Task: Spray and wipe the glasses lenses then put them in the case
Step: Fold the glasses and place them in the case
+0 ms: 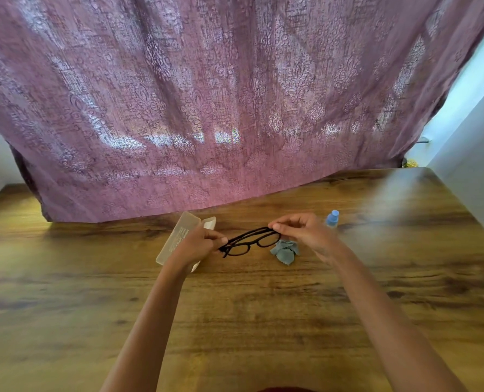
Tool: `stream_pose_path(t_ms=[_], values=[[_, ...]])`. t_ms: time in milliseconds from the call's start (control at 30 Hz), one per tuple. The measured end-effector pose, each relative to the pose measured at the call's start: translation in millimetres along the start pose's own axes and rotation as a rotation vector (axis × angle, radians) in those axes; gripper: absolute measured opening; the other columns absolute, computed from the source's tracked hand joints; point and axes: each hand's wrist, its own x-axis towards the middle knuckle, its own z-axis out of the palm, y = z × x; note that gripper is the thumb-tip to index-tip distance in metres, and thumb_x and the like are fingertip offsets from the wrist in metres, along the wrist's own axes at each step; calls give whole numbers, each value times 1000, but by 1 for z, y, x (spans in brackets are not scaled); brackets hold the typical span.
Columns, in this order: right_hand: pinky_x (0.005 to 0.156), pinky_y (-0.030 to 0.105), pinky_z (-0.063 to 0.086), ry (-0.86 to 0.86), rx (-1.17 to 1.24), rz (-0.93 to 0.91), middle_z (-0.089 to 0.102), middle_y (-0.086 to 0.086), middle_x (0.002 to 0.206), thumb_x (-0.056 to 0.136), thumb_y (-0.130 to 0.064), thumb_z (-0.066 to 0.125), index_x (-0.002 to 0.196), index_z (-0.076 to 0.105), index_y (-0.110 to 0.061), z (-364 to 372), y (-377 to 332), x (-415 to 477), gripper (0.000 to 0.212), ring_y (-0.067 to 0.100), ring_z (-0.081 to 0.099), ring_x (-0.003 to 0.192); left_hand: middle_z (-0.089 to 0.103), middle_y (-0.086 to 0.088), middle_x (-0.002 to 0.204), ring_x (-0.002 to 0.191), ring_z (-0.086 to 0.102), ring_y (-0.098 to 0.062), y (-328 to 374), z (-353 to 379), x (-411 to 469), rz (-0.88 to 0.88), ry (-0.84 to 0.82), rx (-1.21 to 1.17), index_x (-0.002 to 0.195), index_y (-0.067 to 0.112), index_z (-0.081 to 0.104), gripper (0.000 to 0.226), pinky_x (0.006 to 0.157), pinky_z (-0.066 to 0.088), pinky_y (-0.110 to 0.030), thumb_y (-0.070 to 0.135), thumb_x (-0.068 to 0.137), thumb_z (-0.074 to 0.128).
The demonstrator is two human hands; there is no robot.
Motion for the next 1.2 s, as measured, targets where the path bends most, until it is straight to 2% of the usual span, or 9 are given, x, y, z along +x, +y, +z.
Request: stream_pose_path(t_ms=[100,233,333,433,500,633,800,967,1200], values=[[81,20,54,-68,-16,-38,75,4,92,82,-13,70,100,73,-7,2,-1,-1,19,15,69,92,70,-10,92,93,64,-19,-6,-2,0,-60,39,-131,92,4,72,13,89,51,-27,11,91,61],[73,13,51,-104,-32,-52,76,-3,85,83,-7,69,101,72,-3,6,0,0,19,8,70,85,71,-13,96,94,65,-20,-12,-2,-3,-83,81,-256,100,1,70,17,84,53,-21,11,92,59],[72,15,53,4,-10,-60,76,0,88,82,-10,70,95,75,-8,8,3,3,14,9,69,83,72,-7,94,87,66,-18,-19,-1,-5,-8,359,-192,92,9,73,14,72,50,-16,13,91,59],[70,16,54,84,35,-42,75,8,91,82,-9,71,92,75,-10,7,7,5,11,12,69,80,69,-6,108,99,62,-21,-27,-3,-7,55,719,96,110,11,69,23,83,45,-27,17,91,57],[69,17,55,124,53,-35,75,11,88,80,-10,72,92,75,-9,5,8,6,13,14,69,79,62,-13,121,113,54,-29,-36,-6,-6,113,810,225,123,5,59,34,94,42,-37,14,90,58],[65,15,54,154,113,-19,75,7,79,79,-7,72,92,75,-10,4,7,6,13,12,70,73,47,-23,134,124,38,-38,-58,-15,-4,-24,800,343,136,-1,43,54,102,33,-47,16,88,61],[64,15,53,152,97,-23,75,4,77,83,-3,68,97,73,-9,5,7,7,16,9,69,71,63,-19,114,108,54,-37,-65,-23,-1,-184,795,241,124,2,52,40,89,40,-41,14,86,59],[60,12,51,193,124,-21,75,-4,76,85,-3,66,94,74,-10,2,5,5,14,3,68,67,72,-10,99,82,58,-17,-68,-26,-3,-3,831,215,105,10,71,22,71,41,-30,8,87,59],[67,20,57,151,124,35,74,8,89,86,-6,67,93,73,-11,-1,4,3,11,13,70,75,74,-3,99,83,58,-7,-52,-14,9,227,637,310,103,13,74,22,72,39,-19,6,85,63]])
